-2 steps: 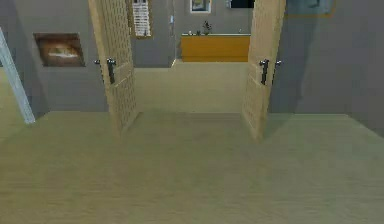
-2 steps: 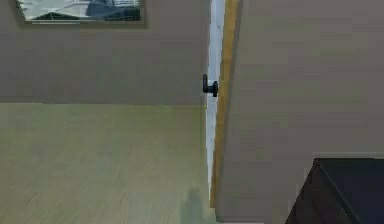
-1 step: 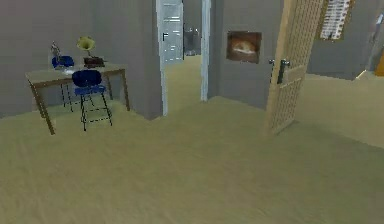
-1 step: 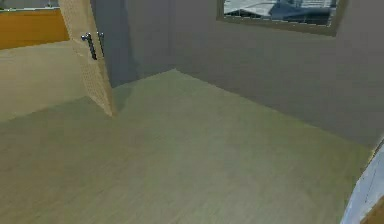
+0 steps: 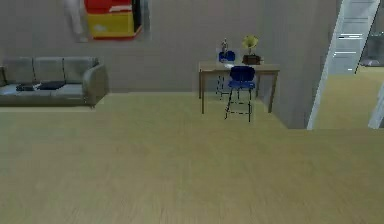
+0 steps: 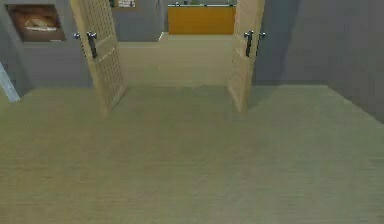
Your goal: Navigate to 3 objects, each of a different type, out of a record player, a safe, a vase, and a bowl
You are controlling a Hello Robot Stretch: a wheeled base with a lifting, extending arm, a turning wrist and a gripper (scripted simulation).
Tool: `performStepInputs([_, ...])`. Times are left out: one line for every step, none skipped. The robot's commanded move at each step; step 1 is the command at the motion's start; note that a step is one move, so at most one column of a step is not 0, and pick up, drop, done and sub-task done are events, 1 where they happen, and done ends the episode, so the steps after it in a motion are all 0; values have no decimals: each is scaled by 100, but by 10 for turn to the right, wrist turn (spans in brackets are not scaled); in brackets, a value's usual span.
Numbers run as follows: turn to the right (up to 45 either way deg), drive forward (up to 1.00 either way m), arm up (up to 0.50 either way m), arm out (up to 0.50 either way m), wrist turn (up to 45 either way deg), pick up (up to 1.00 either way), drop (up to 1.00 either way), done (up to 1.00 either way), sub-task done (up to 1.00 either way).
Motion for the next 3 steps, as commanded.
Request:
performStepInputs([0,100,0,0,0,0,0,0,0])
performStepInputs([0,100,0,0,0,0,0,0,0])
performStepInputs([-30,0,0,0,0,0,0,0,0])
